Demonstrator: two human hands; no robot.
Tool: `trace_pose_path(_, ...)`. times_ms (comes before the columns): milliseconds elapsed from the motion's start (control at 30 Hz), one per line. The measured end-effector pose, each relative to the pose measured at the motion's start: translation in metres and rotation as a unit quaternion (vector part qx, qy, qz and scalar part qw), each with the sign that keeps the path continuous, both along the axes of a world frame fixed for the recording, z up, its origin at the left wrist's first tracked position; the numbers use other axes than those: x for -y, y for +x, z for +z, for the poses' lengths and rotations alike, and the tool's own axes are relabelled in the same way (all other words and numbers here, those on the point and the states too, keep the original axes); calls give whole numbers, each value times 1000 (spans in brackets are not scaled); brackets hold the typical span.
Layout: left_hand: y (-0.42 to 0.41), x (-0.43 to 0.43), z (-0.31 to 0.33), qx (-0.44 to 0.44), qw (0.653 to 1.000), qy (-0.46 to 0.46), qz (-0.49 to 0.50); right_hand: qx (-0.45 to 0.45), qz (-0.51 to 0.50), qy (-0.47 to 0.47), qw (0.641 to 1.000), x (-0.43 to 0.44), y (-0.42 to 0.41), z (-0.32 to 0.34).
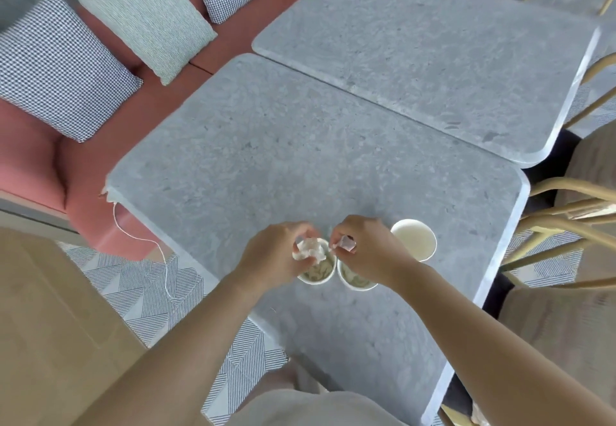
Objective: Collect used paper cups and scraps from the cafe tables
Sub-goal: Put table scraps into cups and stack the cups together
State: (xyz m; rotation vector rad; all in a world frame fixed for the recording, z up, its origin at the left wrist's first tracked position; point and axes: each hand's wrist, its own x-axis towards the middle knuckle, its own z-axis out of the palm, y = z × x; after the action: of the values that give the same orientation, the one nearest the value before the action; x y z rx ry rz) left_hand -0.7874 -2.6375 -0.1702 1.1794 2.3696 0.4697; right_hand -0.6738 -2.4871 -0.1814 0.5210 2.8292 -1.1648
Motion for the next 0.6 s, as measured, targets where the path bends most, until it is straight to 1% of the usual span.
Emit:
trace_pose_path(100,3,10,-1,9,1000,-10,5,0,6,-1,1000,7,1,-1)
trace_pose_path(267,4,12,-1,12,1000,9,16,10,-7,15,1000,7,11,-1)
trace_pose_path(367,6,5,0,16,999,22,18,38,-13,28,999,3,21,1)
trace_pose_path(500,10,-13,-1,21,999,28,5,57,-25,13,998,-2,31,5)
trace_pose_path(600,11,-28,-2,19,999,30,-12,52,-39,11,998,-7,35,3)
